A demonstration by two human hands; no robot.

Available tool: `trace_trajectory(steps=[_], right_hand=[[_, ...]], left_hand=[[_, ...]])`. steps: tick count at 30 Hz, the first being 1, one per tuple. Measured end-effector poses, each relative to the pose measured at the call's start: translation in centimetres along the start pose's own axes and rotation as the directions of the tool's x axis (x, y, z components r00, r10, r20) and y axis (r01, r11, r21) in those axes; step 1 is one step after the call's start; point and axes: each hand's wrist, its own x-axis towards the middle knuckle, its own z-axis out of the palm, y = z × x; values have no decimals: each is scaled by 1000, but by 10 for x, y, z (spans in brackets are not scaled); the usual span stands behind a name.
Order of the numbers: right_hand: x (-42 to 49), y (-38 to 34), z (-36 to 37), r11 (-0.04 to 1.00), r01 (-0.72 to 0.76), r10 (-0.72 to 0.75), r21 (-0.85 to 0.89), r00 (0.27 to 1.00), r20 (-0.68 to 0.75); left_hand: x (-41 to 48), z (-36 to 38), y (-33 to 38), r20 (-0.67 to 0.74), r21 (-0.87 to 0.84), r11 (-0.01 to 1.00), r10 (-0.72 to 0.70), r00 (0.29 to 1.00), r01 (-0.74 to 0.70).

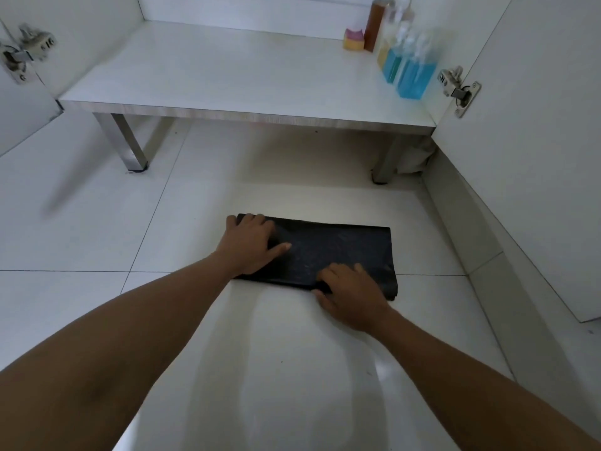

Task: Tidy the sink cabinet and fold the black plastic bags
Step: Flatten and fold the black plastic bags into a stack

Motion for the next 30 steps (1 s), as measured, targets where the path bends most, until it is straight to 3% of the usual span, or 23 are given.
trace_trajectory(steps=[3,6,11,14,16,20,24,26,30], right_hand=[[-5,-27,17,997,-34,28,74,996,81],[-11,-27,28,991,-122,120,56,992,46],[-12,6,28,961,-277,278,-20,960,27],[-7,21,23,888,-456,454,63,890,46],[2,25,21,793,-560,564,239,824,59],[29,17,5,455,-669,701,588,676,227],[46,3,-5,46,-688,755,725,499,426],[49,0,-5,-17,-681,765,732,462,448],[46,-2,-2,-7,-685,771,728,460,441]], left_hand=[[30,-4,9,153,-79,996,-17,988,30],[53,-9,16,366,-56,995,-62,928,88],[50,-18,16,402,129,977,-206,892,168],[36,-20,15,469,90,959,-280,838,270],[26,-17,12,472,1,934,-316,823,358],[20,-3,9,471,-371,768,-328,819,522],[19,-1,19,596,-634,395,-297,746,664],[17,-1,21,638,-630,333,-291,712,701],[12,-6,28,666,-645,260,-268,696,718]])
